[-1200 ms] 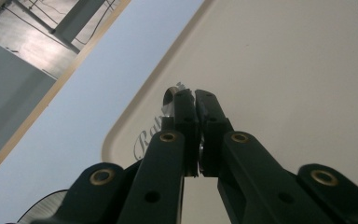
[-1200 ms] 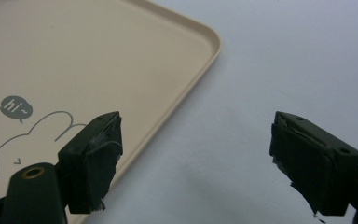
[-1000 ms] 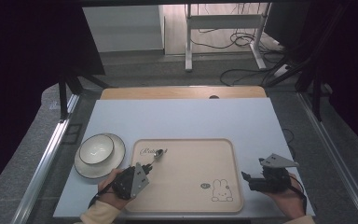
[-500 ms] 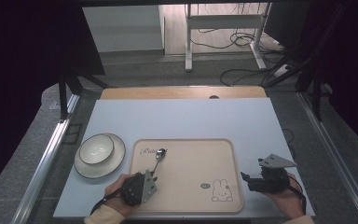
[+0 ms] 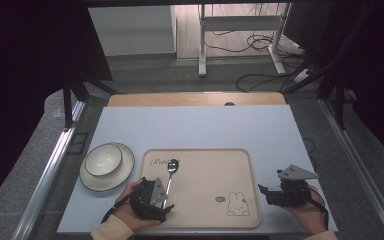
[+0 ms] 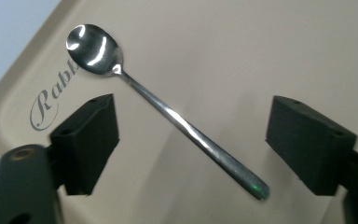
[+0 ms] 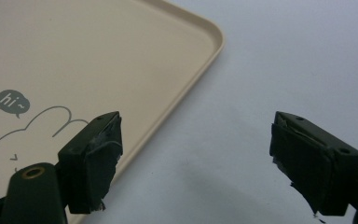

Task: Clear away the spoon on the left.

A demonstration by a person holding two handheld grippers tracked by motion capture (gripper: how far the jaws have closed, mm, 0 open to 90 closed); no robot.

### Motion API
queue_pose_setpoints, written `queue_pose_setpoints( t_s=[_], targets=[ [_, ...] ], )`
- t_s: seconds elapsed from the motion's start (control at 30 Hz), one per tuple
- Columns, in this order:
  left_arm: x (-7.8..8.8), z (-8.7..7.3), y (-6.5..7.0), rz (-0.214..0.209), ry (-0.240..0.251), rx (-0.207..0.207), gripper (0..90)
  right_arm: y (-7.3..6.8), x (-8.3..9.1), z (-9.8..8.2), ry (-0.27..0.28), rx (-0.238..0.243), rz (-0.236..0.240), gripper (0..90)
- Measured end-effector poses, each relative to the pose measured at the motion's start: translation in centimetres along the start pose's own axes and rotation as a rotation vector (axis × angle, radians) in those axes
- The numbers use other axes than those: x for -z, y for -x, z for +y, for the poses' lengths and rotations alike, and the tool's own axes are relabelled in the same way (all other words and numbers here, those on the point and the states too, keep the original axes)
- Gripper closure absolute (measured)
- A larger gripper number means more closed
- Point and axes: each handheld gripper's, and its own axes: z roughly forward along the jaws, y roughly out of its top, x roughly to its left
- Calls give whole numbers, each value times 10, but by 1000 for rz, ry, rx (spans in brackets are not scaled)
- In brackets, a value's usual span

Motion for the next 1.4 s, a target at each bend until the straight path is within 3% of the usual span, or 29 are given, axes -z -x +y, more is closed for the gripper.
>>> queue_pose_setpoints(
  t_s=[0.33,0.43,0.5,0.57,0.73,1.07,1.33,1.4],
  targets=[
    [5,1,-2,36,28,1,128,0,0,0,0,1,-3,172],
    [10,3,-3,42,60,14,131,1,-1,0,3,-4,-4,172],
    [16,5,-6,53,100,37,137,3,-1,1,12,-14,-7,172],
    [18,5,-8,60,107,38,140,4,-1,1,16,-18,-7,172],
    [26,-1,-16,92,143,94,150,4,1,2,33,-22,8,173],
    [34,-12,-28,145,137,133,161,2,5,5,59,-23,18,174],
    [52,-32,-36,206,157,205,170,-9,9,7,77,2,30,173],
    [56,-41,-39,218,161,243,171,-9,7,6,69,-6,37,173]
  ],
)
